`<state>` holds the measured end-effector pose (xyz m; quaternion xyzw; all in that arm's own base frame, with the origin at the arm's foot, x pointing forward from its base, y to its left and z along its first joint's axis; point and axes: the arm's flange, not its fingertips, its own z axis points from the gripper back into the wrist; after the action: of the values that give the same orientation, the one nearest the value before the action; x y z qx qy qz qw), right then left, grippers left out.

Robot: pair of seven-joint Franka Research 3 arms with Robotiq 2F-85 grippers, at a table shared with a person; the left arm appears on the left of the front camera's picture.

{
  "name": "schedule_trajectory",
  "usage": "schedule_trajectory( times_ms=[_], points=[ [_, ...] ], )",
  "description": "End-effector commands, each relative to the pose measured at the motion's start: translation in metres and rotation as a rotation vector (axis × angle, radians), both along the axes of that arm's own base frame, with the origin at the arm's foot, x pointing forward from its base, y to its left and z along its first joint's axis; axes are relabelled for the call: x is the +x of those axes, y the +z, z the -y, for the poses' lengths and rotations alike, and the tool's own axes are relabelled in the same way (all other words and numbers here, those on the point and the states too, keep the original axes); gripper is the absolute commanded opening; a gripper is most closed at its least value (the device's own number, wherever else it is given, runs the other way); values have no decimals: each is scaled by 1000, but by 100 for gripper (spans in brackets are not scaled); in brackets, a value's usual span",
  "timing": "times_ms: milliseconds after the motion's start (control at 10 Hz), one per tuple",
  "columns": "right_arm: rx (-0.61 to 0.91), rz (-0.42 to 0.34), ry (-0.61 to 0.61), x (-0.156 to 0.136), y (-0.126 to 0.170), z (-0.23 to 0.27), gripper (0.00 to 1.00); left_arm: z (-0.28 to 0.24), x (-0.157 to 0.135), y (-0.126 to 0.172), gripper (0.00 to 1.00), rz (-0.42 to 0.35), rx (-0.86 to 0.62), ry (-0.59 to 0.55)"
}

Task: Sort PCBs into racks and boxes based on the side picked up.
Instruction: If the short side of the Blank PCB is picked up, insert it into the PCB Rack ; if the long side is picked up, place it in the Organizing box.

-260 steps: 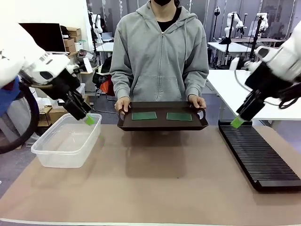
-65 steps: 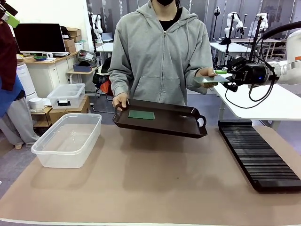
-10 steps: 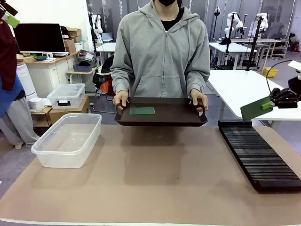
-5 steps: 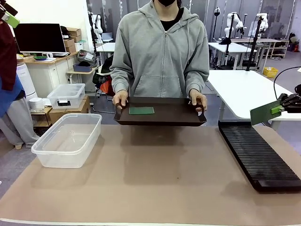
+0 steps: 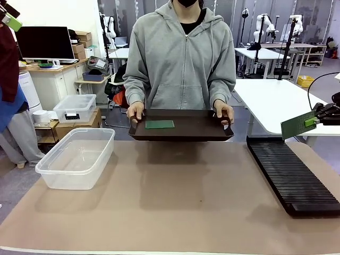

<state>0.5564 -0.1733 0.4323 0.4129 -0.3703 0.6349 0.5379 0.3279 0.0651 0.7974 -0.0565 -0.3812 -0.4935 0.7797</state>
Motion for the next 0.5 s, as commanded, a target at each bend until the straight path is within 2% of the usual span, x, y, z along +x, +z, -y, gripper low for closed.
schedule_trajectory(
  times_ms=[0, 400],
  points=[
    [-5, 36, 5, 3, -12, -2, 2, 0, 0, -1, 100, -1, 3, 2],
    [-13, 97, 22, 19, -54, 0, 2, 0, 0, -1, 100, -1, 3, 2]
  ],
)
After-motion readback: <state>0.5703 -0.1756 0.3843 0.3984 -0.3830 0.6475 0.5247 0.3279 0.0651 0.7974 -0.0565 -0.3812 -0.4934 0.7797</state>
